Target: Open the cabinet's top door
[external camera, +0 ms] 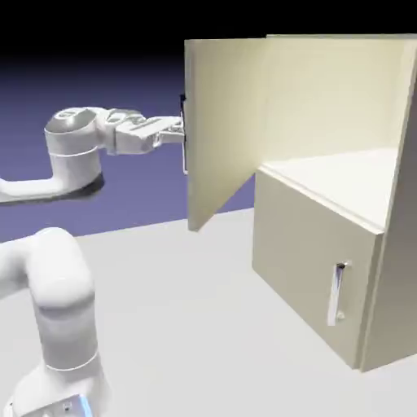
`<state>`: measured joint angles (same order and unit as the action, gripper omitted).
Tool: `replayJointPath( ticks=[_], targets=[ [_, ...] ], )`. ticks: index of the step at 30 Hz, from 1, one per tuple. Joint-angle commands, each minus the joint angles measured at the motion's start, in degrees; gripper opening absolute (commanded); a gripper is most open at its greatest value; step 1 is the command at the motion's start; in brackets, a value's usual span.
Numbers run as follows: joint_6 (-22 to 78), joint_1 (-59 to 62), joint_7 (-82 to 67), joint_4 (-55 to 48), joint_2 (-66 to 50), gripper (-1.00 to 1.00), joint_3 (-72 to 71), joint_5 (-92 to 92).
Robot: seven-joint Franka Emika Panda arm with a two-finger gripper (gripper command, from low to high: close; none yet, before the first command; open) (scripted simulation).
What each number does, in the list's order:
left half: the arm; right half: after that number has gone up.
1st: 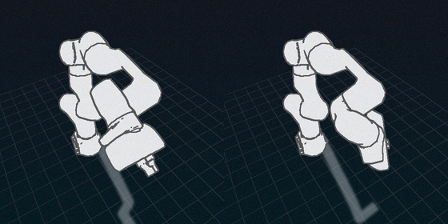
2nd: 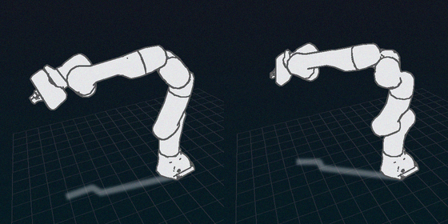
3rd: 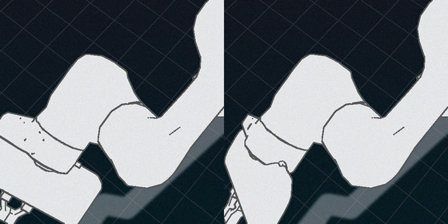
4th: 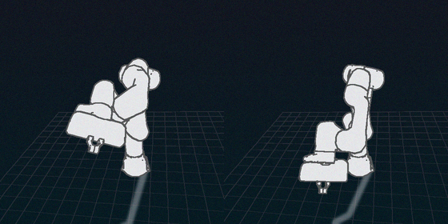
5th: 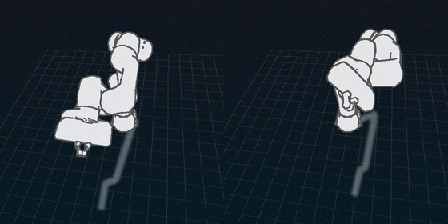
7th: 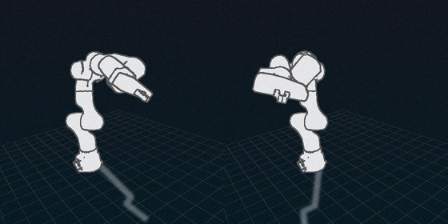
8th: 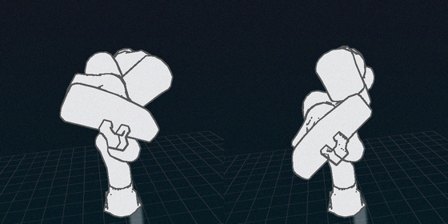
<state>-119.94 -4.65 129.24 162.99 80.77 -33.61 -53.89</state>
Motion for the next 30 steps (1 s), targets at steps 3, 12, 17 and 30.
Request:
replayJointPath(
  ticks=[3,12,17,30],
  targets=[
    [7.3,0.2,-0.4,-3.6,-1.1,-1.00,-6.2,5.6],
    [28.4,9.4,-1.1,-20.8,-5.7,-1.00,-23.2,18.6],
    [37.7,17.1,-2.1,-31.2,-7.0,-1.00,-29.6,22.7],
    [57.9,38.3,-6.7,-58.2,-6.8,-1.00,-40.1,28.0]
  ],
)
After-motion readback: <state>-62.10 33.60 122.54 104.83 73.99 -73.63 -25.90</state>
